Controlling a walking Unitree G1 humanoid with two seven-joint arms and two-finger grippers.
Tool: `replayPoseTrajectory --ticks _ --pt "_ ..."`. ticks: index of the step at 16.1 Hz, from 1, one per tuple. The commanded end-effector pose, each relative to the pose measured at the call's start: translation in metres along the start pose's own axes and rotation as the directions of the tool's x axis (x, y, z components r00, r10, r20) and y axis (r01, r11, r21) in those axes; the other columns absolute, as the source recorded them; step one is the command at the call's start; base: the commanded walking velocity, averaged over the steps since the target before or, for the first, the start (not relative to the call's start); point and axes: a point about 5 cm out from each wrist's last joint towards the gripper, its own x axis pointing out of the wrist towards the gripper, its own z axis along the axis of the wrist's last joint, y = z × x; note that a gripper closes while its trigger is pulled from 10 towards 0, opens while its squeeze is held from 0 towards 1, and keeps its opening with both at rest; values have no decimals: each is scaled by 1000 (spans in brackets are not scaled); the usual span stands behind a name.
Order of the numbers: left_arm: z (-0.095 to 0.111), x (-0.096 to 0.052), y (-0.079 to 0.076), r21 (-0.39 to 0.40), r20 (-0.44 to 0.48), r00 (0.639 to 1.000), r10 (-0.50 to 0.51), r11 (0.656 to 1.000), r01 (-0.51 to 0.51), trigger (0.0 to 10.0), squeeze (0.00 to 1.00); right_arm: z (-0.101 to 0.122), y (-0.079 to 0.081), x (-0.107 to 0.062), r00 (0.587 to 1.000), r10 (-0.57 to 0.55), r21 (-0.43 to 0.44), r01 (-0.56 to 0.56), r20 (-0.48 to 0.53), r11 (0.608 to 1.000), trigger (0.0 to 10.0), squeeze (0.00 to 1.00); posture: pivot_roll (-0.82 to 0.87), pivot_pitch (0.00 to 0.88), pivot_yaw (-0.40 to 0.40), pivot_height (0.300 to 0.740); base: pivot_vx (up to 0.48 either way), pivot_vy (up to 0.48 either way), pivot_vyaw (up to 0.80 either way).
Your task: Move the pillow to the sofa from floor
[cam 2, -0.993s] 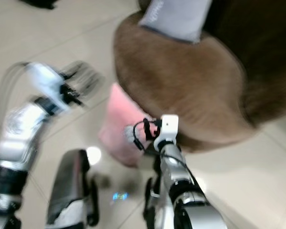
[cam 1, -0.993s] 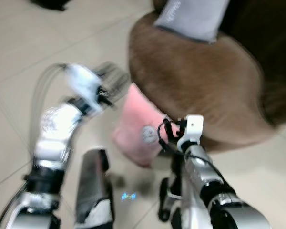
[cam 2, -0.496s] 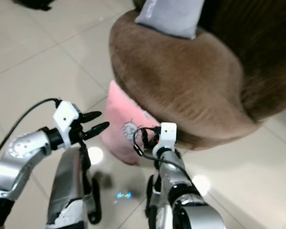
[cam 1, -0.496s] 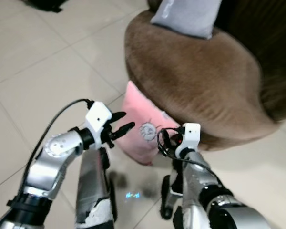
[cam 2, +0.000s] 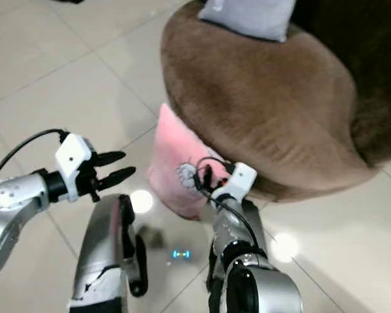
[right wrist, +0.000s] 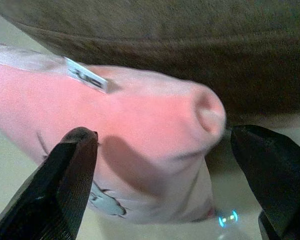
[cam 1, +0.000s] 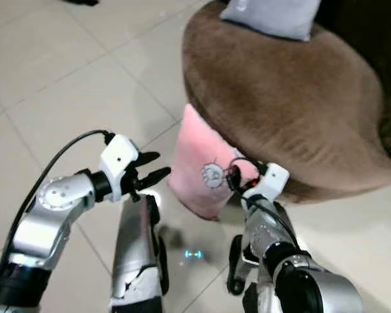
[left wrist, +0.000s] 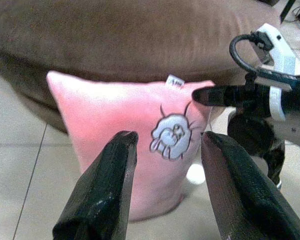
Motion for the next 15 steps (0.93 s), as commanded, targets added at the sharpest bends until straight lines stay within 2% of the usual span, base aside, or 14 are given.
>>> replayPoseTrajectory --ticks 1,2,3,4,5,10,12,15 --pt "1 -6 -3 -11 -1 1000 -20 1000 20 10000 0 -6 -6 -2 998 -62 62 63 -28 996 10000 1000 442 382 18 515 0 0 0" --pt "0 -9 -4 -23 -7 1000 -20 1000 19 10000 0 -3 -7 -1 996 -85 146 86 -18 985 10000 1000 451 386 23 515 0 0 0" --pt "-1 -11 -4 -16 -22 1000 -21 1000 20 10000 0 2 -5 1 996 -90 277 86 5 957 10000 918 461 391 28 515 0 0 0" --pt "-1 -12 -4 -16 -23 1000 -22 1000 21 10000 0 3 -3 2 996 -86 317 76 16 945 10000 365 465 391 30 515 0 0 0" --pt "0 -15 -3 -20 -25 999 -23 1000 23 10000 0 7 4 4 997 -68 368 49 40 929 10000 0 474 391 34 515 0 0 0" --pt "4 -24 -1 -11 -51 998 -31 999 31 10000 0 1 25 4 1000 -24 308 20 8 951 9804 0 514 396 55 515 0 0 0" --pt "5 -26 -1 -6 -58 998 -36 999 36 10000 0 -3 28 3 999 -31 249 32 -9 968 0 0 520 393 60 515 0 0 0" --pt "7 -25 0 1 -61 997 -40 999 40 10000 0 -3 28 2 999 -36 269 35 -3 962 0 0 523 388 65 515 0 0 0"
